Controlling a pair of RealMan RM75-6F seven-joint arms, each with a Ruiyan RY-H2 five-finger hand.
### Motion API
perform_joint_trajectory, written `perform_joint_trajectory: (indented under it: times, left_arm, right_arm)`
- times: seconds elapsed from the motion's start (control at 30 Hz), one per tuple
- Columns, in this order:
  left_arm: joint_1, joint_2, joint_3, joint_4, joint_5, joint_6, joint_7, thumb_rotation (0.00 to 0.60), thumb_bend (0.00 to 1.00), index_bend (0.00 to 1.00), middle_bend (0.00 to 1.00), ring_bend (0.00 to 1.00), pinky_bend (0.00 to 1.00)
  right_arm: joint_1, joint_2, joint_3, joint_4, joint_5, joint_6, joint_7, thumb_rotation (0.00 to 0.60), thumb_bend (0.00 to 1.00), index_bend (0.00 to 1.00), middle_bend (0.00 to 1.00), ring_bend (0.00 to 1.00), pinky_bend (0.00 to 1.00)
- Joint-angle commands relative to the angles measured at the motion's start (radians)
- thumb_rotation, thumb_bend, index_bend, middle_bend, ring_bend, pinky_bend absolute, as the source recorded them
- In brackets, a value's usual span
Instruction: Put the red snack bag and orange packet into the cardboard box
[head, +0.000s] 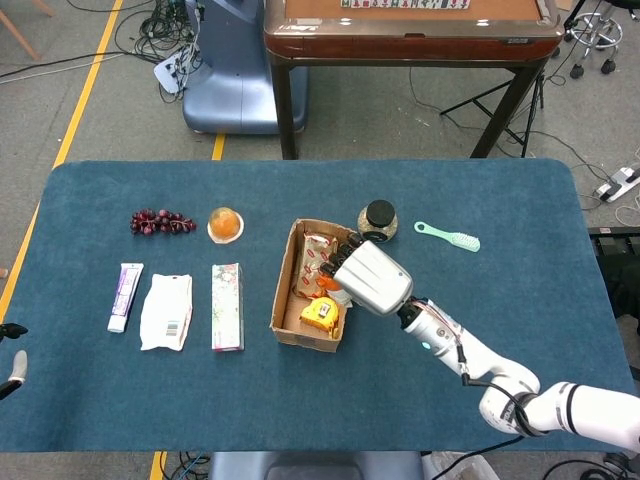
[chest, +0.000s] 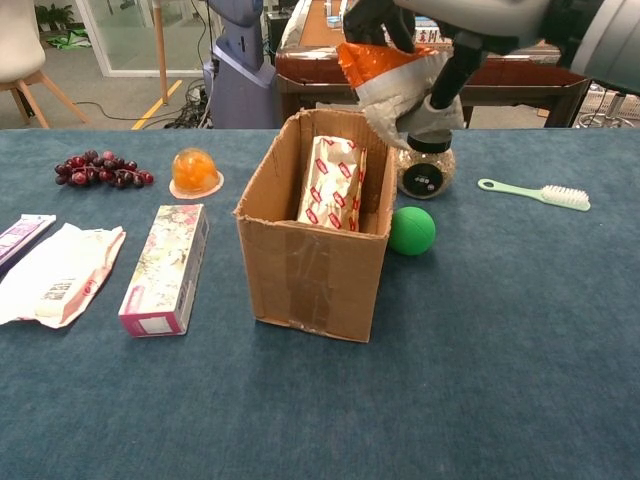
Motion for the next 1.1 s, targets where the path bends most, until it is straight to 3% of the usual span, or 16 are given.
perform_joint_trajectory:
  times: [0.03, 0.17, 0.33, 0.5, 0.73, 0.87, 1.1]
  left_arm:
    - [0.0, 0.0, 0.0, -0.001, -0.001, 0.0, 0.0, 0.6, 0.43, 0.39, 0.43, 0.32, 0.45]
    - [0.001, 0.001, -0.001, 0.0, -0.003, -0.001, -0.002, 0.6, 0.43, 0.39, 0.43, 0.32, 0.45]
    - [0.001, 0.002, -0.002, 0.002, -0.006, -0.001, -0.007, 0.6, 0.43, 0.39, 0.43, 0.32, 0.45]
    - [0.002, 0.003, 0.0, 0.001, -0.003, 0.0, -0.006, 0.6, 0.43, 0.39, 0.43, 0.32, 0.45]
    - [0.005, 0.006, -0.002, -0.001, -0.005, 0.004, -0.012, 0.6, 0.43, 0.39, 0.43, 0.32, 0.45]
    - [0.004, 0.006, -0.001, -0.002, -0.005, 0.001, -0.01, 0.6, 0.43, 0.39, 0.43, 0.32, 0.45]
    - [-0.003, -0.004, 0.004, 0.003, -0.001, -0.011, 0.009, 0.6, 0.43, 0.39, 0.43, 0.32, 0.45]
  right_arm:
    - [0.032, -0.069, 0.009, 0.078, 0.007, -0.005, 0.003, 0.6, 0.0, 0.56, 0.55, 0.5, 0.47]
    - [0.061, -0.124, 0.008, 0.143, 0.012, -0.022, 0.047, 0.6, 0.0, 0.53, 0.43, 0.38, 0.47]
    - [0.088, -0.164, 0.0, 0.189, 0.018, -0.045, 0.073, 0.6, 0.0, 0.26, 0.26, 0.24, 0.39]
    - [0.1, -0.18, -0.007, 0.205, 0.023, -0.049, 0.089, 0.6, 0.0, 0.12, 0.16, 0.15, 0.34]
    - [0.041, -0.101, -0.031, 0.103, 0.041, 0.004, 0.014, 0.6, 0.0, 0.1, 0.14, 0.14, 0.34]
    - [-0.042, 0.005, -0.058, -0.033, 0.093, 0.051, -0.095, 0.6, 0.0, 0.1, 0.16, 0.14, 0.34]
    - [-0.189, 0.178, -0.118, -0.191, 0.172, 0.143, -0.148, 0.6, 0.0, 0.11, 0.17, 0.14, 0.34]
